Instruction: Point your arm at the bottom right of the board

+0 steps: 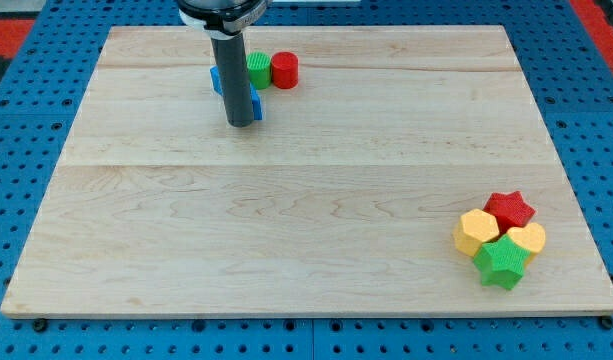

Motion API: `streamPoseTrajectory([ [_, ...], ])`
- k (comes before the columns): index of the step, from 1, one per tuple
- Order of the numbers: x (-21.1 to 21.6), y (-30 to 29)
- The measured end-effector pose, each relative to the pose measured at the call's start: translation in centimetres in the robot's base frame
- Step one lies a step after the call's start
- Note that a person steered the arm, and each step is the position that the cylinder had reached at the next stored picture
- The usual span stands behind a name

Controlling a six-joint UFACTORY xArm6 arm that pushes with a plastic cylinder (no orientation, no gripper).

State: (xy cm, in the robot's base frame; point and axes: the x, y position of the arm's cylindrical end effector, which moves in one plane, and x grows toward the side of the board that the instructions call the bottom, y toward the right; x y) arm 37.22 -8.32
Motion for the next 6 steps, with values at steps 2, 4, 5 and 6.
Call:
streamPoseTrajectory([
  [2, -2.0, 0.0],
  [4, 3.8, 1.8],
  [5, 10.0, 4.2],
  [6, 16.2, 8.6],
])
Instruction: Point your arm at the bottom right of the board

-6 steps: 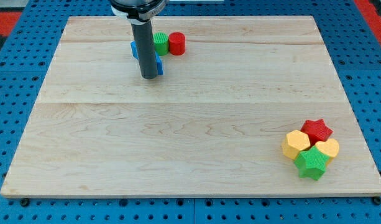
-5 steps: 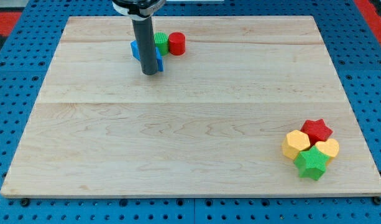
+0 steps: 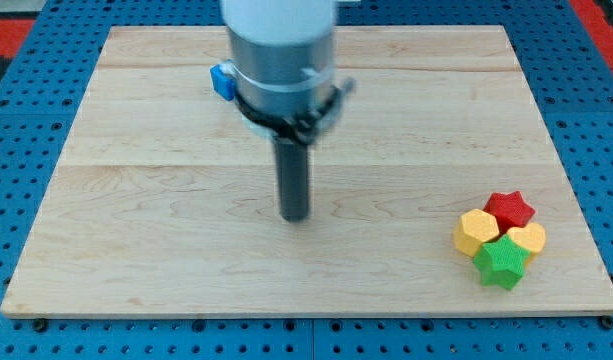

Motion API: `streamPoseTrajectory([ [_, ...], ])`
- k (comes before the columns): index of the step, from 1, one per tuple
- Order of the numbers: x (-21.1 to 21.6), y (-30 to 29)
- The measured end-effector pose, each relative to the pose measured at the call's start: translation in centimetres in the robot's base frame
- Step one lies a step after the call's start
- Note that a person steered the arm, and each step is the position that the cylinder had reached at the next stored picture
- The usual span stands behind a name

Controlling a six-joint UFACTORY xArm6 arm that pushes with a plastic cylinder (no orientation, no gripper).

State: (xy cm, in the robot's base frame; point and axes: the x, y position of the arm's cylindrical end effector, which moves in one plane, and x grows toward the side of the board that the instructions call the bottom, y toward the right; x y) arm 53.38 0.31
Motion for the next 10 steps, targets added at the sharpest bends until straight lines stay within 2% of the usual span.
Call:
streamPoseTrajectory([
  [1, 5.6, 5.5],
  [2, 8.4, 10.0],
  [3, 8.5, 10.4],
  [4, 8.4, 15.9],
  [5, 8.4, 25.9],
  [6, 8.3, 31.2],
  [8, 7.6, 34.1],
  [10, 6.5, 33.5],
])
